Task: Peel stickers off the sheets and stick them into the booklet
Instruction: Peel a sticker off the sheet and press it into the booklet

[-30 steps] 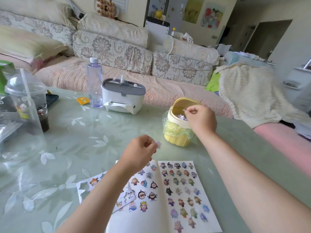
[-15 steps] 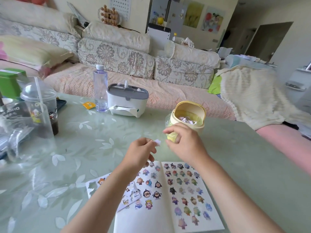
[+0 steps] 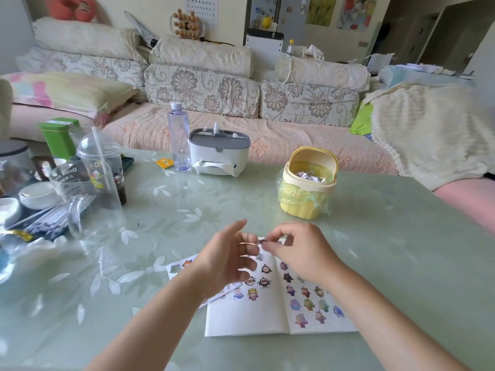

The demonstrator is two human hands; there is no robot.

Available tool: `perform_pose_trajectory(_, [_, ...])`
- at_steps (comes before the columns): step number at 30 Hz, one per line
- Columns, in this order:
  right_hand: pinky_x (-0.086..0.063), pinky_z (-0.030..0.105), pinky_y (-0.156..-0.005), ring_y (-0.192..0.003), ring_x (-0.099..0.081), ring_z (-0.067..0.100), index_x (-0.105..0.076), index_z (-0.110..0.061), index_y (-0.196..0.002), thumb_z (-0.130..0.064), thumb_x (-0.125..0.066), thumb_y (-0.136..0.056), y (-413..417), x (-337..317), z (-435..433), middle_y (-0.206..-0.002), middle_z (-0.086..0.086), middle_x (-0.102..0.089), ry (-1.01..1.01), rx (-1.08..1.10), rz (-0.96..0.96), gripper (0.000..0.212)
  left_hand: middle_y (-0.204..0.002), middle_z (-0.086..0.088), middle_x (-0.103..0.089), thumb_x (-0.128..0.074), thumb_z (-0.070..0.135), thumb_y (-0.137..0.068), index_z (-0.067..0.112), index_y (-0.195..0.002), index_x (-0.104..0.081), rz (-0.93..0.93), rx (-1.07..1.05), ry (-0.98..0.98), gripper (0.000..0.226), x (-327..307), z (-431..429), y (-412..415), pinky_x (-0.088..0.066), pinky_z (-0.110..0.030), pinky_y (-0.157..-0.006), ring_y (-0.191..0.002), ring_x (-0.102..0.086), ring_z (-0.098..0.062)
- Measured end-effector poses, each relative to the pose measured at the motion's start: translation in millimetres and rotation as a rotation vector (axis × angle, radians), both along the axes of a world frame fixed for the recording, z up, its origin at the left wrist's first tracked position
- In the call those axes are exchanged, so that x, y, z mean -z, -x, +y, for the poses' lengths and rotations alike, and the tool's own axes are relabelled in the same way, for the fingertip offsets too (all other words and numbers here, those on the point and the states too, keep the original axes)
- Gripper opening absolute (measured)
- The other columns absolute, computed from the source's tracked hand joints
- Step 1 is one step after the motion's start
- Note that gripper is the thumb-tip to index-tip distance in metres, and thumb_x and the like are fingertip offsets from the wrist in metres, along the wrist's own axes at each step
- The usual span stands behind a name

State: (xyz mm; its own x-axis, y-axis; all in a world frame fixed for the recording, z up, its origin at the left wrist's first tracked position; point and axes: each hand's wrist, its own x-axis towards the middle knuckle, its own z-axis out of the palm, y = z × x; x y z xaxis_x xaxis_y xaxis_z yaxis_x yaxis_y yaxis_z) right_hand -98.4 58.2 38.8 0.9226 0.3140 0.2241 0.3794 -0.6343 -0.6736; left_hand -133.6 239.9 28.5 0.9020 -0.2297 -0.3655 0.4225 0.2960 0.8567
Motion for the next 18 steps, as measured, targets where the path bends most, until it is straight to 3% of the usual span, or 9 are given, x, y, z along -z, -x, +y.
perform_pose_trajectory(3, [-0.036,0.019,-0.047,-0.047,-0.051,0.005,-0.075,-0.019,-0.085,-0.029,-0.07,-0.093,10.9,-2.0,-2.9,-0.067,-0.004,-0.066,-0.159,-0.002,0.429,0.015,-0.081,-0.001,-0.065,-0.057,0.03,-0.098,0.013,-0.095,-0.065,-0.202,-0.086,-0.349,0.019,2.4,0.8,10.9,-0.041,-0.028,-0.053,-0.062,-0.059,-0.018])
perform_pose_trajectory(7, [-0.032,0.022,-0.042,-0.055,-0.055,0.015,-0.073,-0.006,-0.099,-0.02,-0.064,-0.097,16.7,-0.7,-9.8,-0.085,0.0,-0.069,-0.346,0.005,0.637,0.017,-0.081,-0.003,-0.071,-0.062,0.019,-0.093,0.012,-0.089,-0.068,-0.332,-0.06,-0.567,0.01,4.1,-2.4,23.9,-0.043,-0.026,-0.053,-0.063,-0.064,-0.013])
perform_pose_trajectory(12, [-0.031,0.023,-0.04,-0.057,-0.057,0.017,-0.071,-0.003,-0.104,-0.021,-0.061,-0.099,22.2,3.0,-14.9,-0.105,0.018,-0.071,-0.35,-0.019,0.699,0.021,-0.076,0.0,-0.071,-0.062,0.02,-0.092,0.015,-0.078,-0.066,-0.39,-0.012,-0.658,0.015,8.5,-9.8,34.2,-0.043,-0.027,-0.055,-0.063,-0.063,-0.011])
perform_pose_trajectory(15, [-0.032,0.023,-0.042,-0.058,-0.057,0.016,-0.071,-0.007,-0.102,-0.021,-0.06,-0.1,26.2,4.3,-12.9,-0.094,0.007,-0.07,-0.314,-0.009,0.681,0.019,-0.071,0.007,-0.068,-0.061,0.02,-0.093,0.013,-0.078,-0.065,-0.378,-0.034,-0.643,0.017,8.8,-11.4,37.3,-0.042,-0.023,-0.053,-0.062,-0.061,-0.01])
perform_pose_trajectory(18, [-0.032,0.022,-0.042,-0.055,-0.058,0.014,-0.072,-0.014,-0.107,-0.023,-0.062,-0.099,29.8,2.9,-7.7,-0.102,0.002,-0.071,-0.3,0.005,0.634,0.016,-0.073,0.004,-0.066,-0.059,0.019,-0.095,0.009,-0.082,-0.064,-0.34,-0.096,-0.598,0.017,10.8,-11.3,39.1,-0.04,-0.022,-0.052,-0.061,-0.06,-0.012])
